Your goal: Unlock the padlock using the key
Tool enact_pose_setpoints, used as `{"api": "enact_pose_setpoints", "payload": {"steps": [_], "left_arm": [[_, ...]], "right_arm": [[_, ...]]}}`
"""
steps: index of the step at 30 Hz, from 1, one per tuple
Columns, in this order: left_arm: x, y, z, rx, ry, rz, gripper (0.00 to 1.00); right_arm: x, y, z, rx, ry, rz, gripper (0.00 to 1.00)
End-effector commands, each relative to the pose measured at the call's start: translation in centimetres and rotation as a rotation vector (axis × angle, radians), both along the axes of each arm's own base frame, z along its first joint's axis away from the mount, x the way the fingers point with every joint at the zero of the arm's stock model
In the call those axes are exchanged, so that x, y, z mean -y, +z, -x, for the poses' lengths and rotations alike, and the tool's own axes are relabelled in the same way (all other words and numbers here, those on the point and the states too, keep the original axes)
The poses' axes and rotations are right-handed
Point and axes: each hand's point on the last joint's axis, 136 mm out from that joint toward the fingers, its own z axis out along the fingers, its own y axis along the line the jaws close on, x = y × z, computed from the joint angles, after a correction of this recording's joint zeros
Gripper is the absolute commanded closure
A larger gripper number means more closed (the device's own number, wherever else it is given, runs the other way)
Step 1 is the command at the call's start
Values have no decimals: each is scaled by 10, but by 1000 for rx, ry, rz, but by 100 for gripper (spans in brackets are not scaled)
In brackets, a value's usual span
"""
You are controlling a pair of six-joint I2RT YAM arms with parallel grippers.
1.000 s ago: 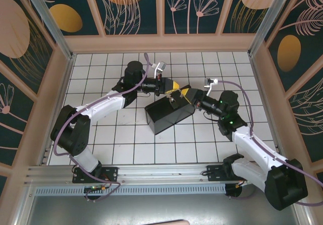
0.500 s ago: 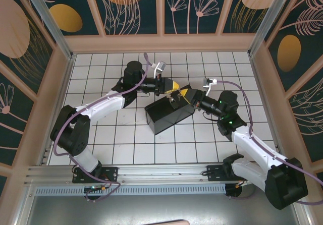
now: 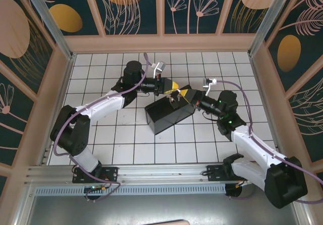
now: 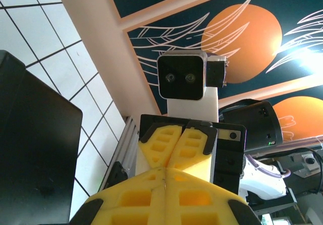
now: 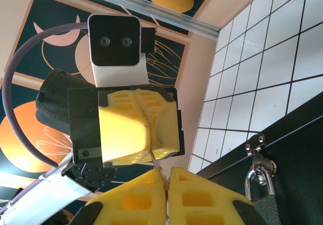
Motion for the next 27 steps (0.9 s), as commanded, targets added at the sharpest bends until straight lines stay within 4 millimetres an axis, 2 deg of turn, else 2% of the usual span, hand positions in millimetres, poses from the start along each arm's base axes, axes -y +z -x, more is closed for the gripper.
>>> {"api": "enact_pose_setpoints", "payload": {"steps": [1, 5, 7, 9, 10, 12, 15, 20, 24, 27], "left_arm": [[-2, 9, 11, 41, -38, 19, 100], [-1, 5, 10, 34, -34, 8, 99], [-1, -1, 7, 26, -19, -14, 85], [-3, -4, 3, 30, 6, -38, 58], [-5, -5, -1, 38, 21, -53, 50], [-12, -13, -11, 66, 76, -130, 43], [-29, -31, -29, 108, 165, -269, 37], [-49, -64, -40, 148, 254, -443, 36], [-67, -71, -53, 210, 343, -569, 36], [-72, -78, -55, 223, 341, -624, 36]], "right_arm": [[-2, 24, 2, 88, 17, -34, 98], [-2, 23, 6, 95, 23, -37, 100], [-1, 22, 8, 91, 20, -33, 100], [3, 15, 9, 66, 5, -19, 100], [4, 10, 10, 45, 0, -12, 100], [8, -1, 17, 2, -7, -4, 100], [14, -17, 28, -69, -21, 10, 100], [12, -34, 51, -138, -30, 13, 100], [9, -48, 62, -181, -44, 9, 100], [8, -58, 65, -207, -65, 8, 100]]}}
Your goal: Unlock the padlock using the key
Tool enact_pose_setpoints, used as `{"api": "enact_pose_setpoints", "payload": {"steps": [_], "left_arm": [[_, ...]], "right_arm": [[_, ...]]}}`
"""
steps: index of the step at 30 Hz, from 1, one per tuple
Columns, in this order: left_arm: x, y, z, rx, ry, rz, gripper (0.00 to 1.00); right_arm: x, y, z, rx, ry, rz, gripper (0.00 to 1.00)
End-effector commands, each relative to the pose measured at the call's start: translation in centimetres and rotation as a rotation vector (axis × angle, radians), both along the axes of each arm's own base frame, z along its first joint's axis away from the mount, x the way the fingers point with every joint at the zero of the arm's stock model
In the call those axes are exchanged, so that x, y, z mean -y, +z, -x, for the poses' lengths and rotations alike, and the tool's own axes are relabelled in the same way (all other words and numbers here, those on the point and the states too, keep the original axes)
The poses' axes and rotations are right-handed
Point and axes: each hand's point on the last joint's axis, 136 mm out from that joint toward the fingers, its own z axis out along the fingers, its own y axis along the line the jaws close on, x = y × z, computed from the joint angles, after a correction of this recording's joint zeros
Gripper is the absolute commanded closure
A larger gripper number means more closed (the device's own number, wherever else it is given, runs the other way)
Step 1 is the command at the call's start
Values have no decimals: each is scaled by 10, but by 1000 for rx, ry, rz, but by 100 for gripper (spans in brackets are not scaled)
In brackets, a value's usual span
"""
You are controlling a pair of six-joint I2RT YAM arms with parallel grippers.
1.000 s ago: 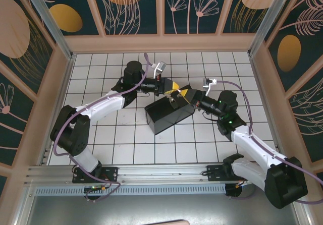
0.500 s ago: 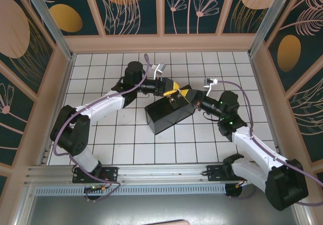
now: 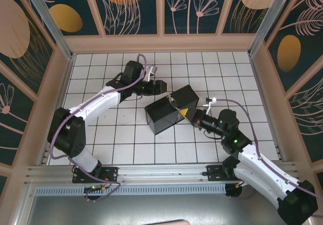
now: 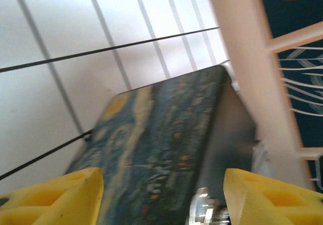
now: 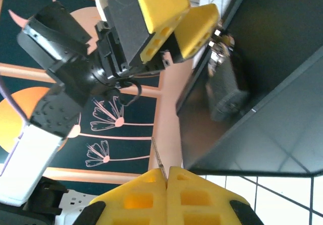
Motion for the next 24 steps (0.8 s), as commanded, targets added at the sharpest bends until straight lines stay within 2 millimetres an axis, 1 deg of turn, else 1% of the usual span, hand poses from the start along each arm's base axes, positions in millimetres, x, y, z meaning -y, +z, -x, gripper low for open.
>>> {"api": "enact_pose_setpoints", "payload": {"steps": [1, 3, 9, 13, 16, 24], "left_arm": [[-12, 5, -3, 68, 10, -94, 36], [-8, 2, 3, 51, -13, -77, 36], [10, -5, 22, 38, -61, -72, 36], [14, -8, 25, 28, -64, -65, 36], [15, -7, 25, 26, -65, -58, 36], [18, -6, 27, 15, -74, -42, 37]], "right_arm": [[7, -15, -7, -54, -82, 4, 100], [9, -21, -10, -72, -105, 6, 100], [11, -25, -18, -81, -142, -9, 100], [12, -24, -24, -76, -157, -11, 100], [13, -23, -27, -73, -169, -19, 100], [13, -21, -29, -59, -162, -36, 100]]}}
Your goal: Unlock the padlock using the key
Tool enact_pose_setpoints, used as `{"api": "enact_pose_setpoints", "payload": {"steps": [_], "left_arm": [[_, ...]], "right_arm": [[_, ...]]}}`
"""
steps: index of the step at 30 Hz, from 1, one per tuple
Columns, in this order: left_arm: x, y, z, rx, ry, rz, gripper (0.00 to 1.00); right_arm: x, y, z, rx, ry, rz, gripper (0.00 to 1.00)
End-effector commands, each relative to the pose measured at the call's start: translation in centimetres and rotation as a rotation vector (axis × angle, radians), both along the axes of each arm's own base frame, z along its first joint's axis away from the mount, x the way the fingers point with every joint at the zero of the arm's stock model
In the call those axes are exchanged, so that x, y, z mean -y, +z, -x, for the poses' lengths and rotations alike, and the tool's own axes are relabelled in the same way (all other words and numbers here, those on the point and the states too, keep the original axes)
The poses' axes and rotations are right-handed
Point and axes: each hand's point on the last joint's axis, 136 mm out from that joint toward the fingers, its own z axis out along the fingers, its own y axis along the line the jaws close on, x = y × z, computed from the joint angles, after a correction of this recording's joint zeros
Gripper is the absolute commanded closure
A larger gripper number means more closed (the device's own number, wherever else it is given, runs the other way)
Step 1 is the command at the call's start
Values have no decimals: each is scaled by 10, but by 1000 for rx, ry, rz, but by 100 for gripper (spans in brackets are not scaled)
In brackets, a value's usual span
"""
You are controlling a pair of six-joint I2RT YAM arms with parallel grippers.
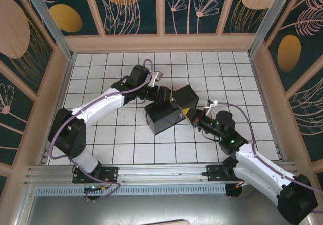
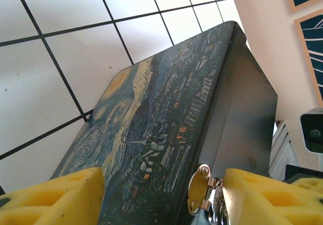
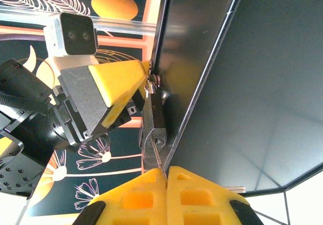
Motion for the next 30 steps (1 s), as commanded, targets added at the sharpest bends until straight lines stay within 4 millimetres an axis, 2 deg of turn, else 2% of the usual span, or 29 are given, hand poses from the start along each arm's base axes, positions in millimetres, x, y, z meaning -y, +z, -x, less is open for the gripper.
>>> {"api": "enact_pose_setpoints", "payload": {"steps": [1, 13, 19, 30], "left_arm": [[1, 5, 2, 8, -5, 23, 37], [2, 9, 3, 3, -8, 39, 39], [4, 9, 9, 12, -26, 34, 39], [8, 8, 20, 32, -37, 9, 42]], "right_arm": [[1, 9, -4, 36, -15, -34, 100], [-4, 8, -6, 32, 1, -48, 100], [-6, 14, -6, 44, 7, -65, 100], [-9, 11, -6, 9, 5, -62, 100]]}}
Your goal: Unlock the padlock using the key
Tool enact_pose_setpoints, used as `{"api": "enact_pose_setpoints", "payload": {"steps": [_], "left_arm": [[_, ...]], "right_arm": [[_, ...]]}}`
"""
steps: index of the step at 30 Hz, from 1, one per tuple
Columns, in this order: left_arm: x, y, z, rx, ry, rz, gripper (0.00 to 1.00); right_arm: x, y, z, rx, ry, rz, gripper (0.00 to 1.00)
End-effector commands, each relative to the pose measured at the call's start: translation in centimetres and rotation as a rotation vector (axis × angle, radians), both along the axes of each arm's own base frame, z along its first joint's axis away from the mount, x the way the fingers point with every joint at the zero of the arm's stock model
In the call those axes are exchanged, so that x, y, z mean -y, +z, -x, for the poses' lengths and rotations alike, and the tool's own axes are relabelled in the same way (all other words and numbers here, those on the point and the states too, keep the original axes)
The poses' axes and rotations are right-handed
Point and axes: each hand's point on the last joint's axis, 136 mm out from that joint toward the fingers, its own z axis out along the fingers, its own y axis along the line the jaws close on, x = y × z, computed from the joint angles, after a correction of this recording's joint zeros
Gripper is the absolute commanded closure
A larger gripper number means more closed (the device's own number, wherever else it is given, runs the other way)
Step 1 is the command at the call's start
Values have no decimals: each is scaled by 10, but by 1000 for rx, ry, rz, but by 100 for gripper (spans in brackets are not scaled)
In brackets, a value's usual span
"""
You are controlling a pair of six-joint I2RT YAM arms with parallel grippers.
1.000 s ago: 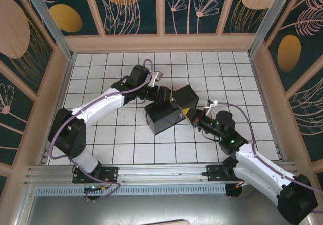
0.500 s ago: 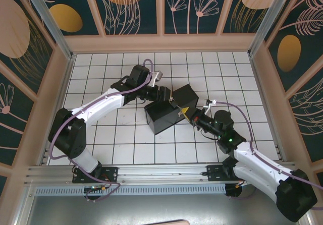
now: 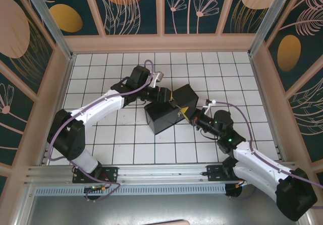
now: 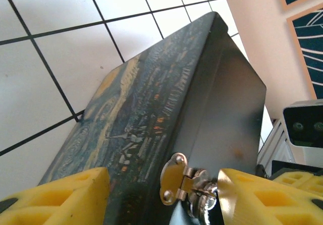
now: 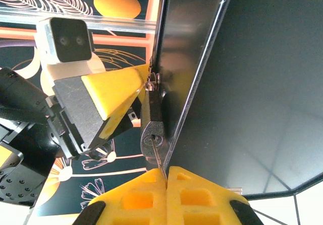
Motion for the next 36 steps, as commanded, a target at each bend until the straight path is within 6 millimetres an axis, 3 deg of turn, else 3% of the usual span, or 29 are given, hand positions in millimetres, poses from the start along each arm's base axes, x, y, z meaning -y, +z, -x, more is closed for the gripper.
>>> {"api": "enact_pose_setpoints", "payload": {"steps": [1, 15, 21, 28, 36], "left_arm": [[2, 4, 12, 18, -22, -10, 42], [5, 4, 24, 23, -41, -16, 44], [6, 6, 27, 13, -32, -6, 45], [5, 1, 23, 1, -11, -15, 46], [15, 1, 33, 3, -72, -10, 51]], "right_arm": [[-2, 11, -2, 19, -6, -38, 100], [-8, 16, -7, 4, -2, -50, 100], [-8, 28, -10, 23, -25, -45, 100], [-4, 22, -11, 18, -37, -5, 100], [-16, 31, -18, 43, -6, 3, 100]]}}
